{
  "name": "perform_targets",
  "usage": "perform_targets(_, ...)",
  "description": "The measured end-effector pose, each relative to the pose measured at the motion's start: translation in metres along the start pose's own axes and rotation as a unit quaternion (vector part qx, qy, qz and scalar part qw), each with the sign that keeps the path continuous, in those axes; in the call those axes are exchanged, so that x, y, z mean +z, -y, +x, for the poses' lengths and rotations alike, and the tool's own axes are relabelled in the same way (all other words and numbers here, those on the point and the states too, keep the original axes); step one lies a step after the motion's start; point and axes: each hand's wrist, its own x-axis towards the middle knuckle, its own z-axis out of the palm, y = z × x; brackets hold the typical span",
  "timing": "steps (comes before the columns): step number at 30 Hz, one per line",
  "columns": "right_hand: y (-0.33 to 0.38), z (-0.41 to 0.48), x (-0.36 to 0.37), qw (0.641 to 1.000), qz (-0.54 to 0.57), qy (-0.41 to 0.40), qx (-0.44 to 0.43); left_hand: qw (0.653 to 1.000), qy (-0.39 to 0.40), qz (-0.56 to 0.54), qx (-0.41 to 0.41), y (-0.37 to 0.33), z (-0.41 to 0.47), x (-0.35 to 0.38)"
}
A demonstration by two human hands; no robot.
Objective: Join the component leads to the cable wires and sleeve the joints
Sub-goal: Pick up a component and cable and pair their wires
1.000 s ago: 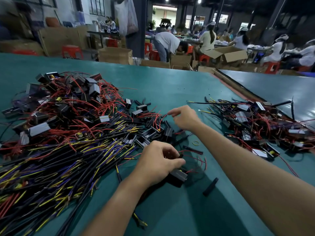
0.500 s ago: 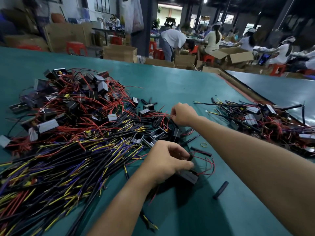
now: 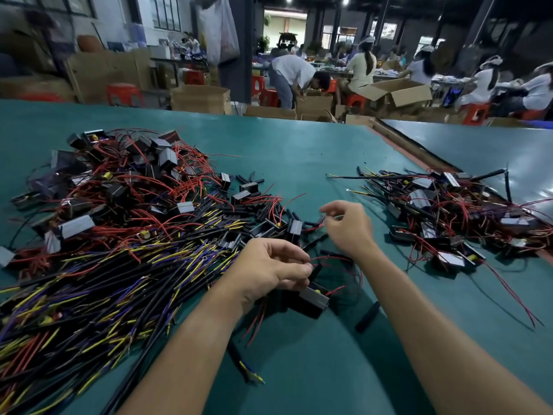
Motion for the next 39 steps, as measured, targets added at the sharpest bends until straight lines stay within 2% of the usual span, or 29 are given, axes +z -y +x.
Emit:
perform_targets(4,-0.005,0.001,-0.011,0.998,-0.052,-0.031,-0.009,1.000,-0.013,0.009,-0.001,0.000,0.002,0.000)
perform_targets(9,0.006,-0.004,0.003,0.987,-0.143,0.067,-0.041,0.999,-0.025,0.032,0.021,0.002,0.001,0.001)
perform_targets(14,0.012,-0.012,0.011,0.975,-0.197,0.063,-0.083,0.999,-0.041,0.024,0.019,0.002,0.002,0.004)
perform_targets(18,0.013,-0.018,-0.001,0.983,-0.165,0.056,-0.063,0.999,-0.047,0.019,0.018,0.003,0.003,0.004)
perform_targets(21,0.017,-0.024,-0.018,0.988,-0.115,0.067,-0.081,0.998,-0.062,0.014,0.025,0.001,0.003,0.006)
perform_targets(26,0.043,-0.040,-0.041,0.974,0.109,0.141,-0.139,0.993,-0.109,0.013,0.048,0.003,0.007,0.008)
perform_targets(29,0.052,-0.048,-0.049,0.956,0.174,0.187,-0.141,0.990,-0.117,0.039,0.069,0.004,0.008,0.010)
perform_targets(31,0.053,-0.051,-0.053,0.948,0.184,0.216,-0.145,0.989,-0.114,0.051,0.075,0.006,0.008,0.011)
perform_targets(39,0.056,-0.053,-0.056,0.955,0.119,0.207,-0.175,0.987,-0.118,0.071,0.080,0.008,0.008,0.013)
